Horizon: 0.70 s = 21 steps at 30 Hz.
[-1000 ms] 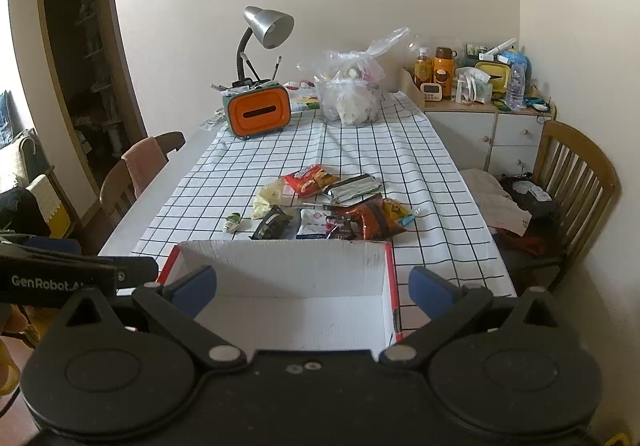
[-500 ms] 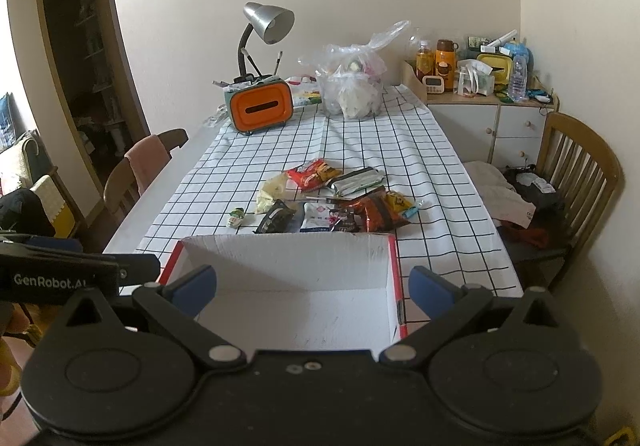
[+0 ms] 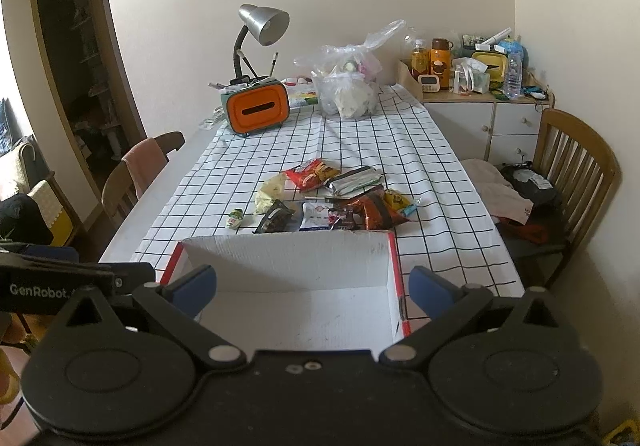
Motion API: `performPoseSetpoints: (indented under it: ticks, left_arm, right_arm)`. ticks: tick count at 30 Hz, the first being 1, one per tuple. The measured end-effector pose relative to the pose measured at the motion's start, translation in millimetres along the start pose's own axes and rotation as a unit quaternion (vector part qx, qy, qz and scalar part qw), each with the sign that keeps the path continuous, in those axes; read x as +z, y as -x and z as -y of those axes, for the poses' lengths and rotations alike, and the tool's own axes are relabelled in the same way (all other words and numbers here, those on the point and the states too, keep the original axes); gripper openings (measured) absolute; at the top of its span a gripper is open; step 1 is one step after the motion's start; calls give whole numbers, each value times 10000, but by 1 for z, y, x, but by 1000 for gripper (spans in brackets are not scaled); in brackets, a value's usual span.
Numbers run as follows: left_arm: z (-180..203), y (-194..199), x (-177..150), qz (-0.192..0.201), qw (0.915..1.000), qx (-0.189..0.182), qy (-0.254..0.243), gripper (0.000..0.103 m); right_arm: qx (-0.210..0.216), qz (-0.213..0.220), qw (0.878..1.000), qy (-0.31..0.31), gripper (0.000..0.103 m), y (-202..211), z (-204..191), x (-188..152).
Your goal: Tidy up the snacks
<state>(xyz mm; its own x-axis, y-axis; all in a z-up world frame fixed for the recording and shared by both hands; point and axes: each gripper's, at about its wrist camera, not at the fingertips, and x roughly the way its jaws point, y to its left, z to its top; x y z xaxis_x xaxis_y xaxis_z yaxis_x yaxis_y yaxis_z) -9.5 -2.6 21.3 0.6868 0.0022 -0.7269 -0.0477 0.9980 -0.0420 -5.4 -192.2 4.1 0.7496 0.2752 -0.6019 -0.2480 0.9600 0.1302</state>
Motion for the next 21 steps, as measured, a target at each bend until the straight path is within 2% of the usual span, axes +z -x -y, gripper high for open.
performPoseSetpoints:
  ticks: [21]
  left_arm:
    - [-3,-20,11,-63,9999,53,104,99]
  right_arm:
    - [106,44,9996,245,103,-16,-3,13]
